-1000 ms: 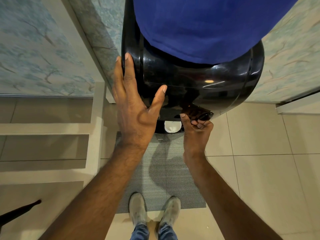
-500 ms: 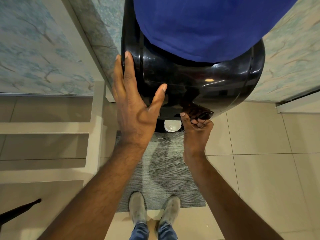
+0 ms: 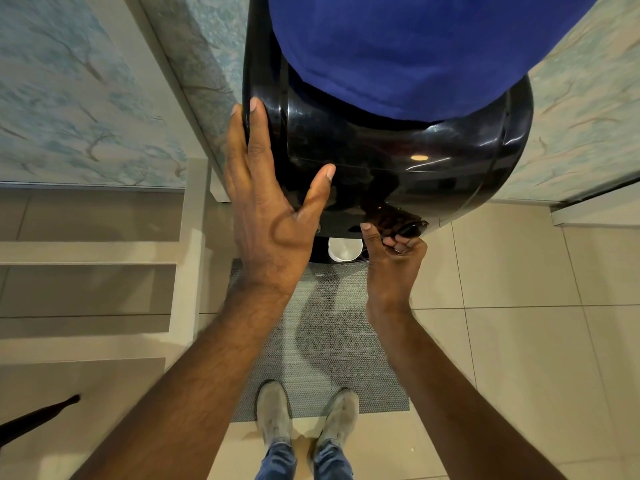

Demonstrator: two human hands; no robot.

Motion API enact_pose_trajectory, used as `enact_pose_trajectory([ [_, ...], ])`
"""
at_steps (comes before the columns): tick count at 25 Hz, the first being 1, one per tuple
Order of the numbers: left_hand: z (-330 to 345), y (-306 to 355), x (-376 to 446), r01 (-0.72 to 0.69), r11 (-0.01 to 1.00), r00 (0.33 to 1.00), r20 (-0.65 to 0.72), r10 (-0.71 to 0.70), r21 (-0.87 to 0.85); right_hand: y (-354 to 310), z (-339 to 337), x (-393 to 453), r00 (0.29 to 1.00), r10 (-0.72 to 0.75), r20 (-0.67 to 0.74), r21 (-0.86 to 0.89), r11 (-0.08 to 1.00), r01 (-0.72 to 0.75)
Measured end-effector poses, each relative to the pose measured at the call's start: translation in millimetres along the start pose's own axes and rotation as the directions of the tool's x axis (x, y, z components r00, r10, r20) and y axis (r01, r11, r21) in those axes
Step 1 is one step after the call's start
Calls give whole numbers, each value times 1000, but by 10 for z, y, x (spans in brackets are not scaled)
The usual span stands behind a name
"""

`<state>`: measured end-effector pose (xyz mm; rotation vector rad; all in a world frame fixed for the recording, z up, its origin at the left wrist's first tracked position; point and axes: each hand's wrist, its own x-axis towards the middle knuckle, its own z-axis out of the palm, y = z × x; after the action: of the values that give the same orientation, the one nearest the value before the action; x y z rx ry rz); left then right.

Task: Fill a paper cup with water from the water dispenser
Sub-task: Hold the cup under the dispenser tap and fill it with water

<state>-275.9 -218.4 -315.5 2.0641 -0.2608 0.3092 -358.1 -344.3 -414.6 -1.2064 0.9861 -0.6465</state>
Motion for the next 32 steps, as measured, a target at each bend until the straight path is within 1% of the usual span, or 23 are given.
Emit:
enact_pose_trajectory([
  [32, 0, -18, -8, 6, 1000, 1000, 5, -6, 6, 83, -37, 49, 1000, -6, 11, -32, 999, 6],
])
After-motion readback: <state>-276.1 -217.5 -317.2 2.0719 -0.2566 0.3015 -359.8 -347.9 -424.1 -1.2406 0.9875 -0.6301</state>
